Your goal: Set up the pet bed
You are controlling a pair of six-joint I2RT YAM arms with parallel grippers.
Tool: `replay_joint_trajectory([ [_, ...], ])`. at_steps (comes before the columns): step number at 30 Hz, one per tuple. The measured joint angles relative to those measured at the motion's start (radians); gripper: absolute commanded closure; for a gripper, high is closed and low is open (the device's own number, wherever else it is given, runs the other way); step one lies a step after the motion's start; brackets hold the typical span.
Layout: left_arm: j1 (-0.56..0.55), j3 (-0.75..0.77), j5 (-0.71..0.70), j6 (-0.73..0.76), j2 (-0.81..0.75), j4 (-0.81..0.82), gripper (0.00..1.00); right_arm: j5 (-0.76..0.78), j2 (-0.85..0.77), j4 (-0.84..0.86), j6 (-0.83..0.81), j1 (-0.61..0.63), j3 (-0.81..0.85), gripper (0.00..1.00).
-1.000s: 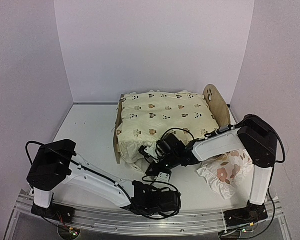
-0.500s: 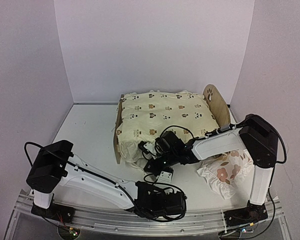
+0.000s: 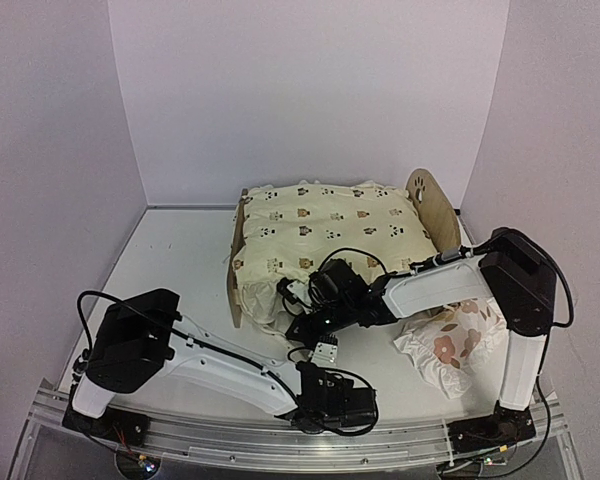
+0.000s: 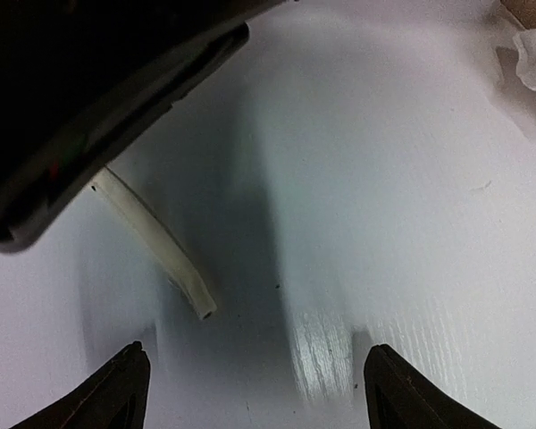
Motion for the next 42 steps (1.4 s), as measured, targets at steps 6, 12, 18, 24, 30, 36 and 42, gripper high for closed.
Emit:
replay_joint_trajectory([
  [6,0.018,0.0,0.0,0.0,0.0,0.002,0.3,-0.007,0.0,0.0,0.009,0.0,0.0,1.0],
  [12,0.022,-0.008,0.012,-0.007,0.0,0.006,0.46,-0.008,0.0,0.0,0.015,0.0,0.0,1.0],
  [18,0.018,-0.042,0.008,0.0,0.0,0.045,0.62,0.003,0.0,0.001,0.02,0.001,0.0,1.0],
  [24,0.011,-0.086,-0.011,0.001,-0.018,0.09,0.5,0.013,0.0,0.003,0.026,0.005,0.0,1.0],
  [30,0.01,-0.095,-0.028,-0.028,-0.032,0.062,0.31,0.014,0.0,-0.001,0.026,0.004,0.0,1.0],
  [36,0.019,-0.095,-0.037,-0.049,-0.033,0.026,0.4,0.015,0.0,-0.012,0.027,-0.001,0.0,1.0],
  [42,0.023,-0.092,-0.045,-0.051,-0.033,0.017,0.52,0.012,0.0,-0.013,0.037,-0.002,0.002,1.0],
])
